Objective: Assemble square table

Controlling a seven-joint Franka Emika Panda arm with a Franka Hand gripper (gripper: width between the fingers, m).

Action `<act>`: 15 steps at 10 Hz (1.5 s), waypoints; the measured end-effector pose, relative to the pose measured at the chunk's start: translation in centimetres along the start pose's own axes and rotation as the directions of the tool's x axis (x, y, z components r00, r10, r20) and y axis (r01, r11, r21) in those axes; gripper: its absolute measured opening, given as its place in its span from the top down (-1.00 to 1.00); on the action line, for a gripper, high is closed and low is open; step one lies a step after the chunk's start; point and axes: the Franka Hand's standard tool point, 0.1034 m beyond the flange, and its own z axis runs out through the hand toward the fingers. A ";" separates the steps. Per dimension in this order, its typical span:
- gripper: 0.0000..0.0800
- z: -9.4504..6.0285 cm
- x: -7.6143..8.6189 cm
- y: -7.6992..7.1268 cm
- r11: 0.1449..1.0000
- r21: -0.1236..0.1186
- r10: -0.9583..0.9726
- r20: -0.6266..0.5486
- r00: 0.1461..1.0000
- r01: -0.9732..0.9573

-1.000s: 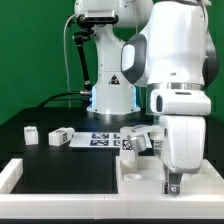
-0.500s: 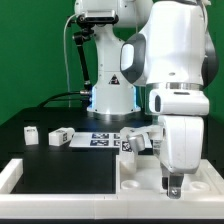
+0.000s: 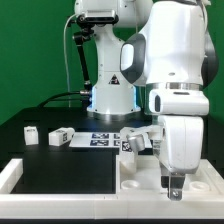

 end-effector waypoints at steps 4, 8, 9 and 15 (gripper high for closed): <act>-0.62 -0.3 0.0 0.1 1.000 -0.001 0.006 0.001 1.000 -0.006; -0.62 -8.8 -2.7 0.2 0.998 0.028 0.063 0.045 0.997 -0.064; -0.62 -10.1 -3.4 0.7 0.997 0.013 0.073 0.048 0.996 -0.074; -0.62 -11.1 -5.8 0.2 0.963 0.015 0.268 0.065 0.961 -0.270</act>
Offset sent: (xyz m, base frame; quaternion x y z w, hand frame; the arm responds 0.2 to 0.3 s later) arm 0.0000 0.0000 0.0000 0.0000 0.0000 0.0000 1.0000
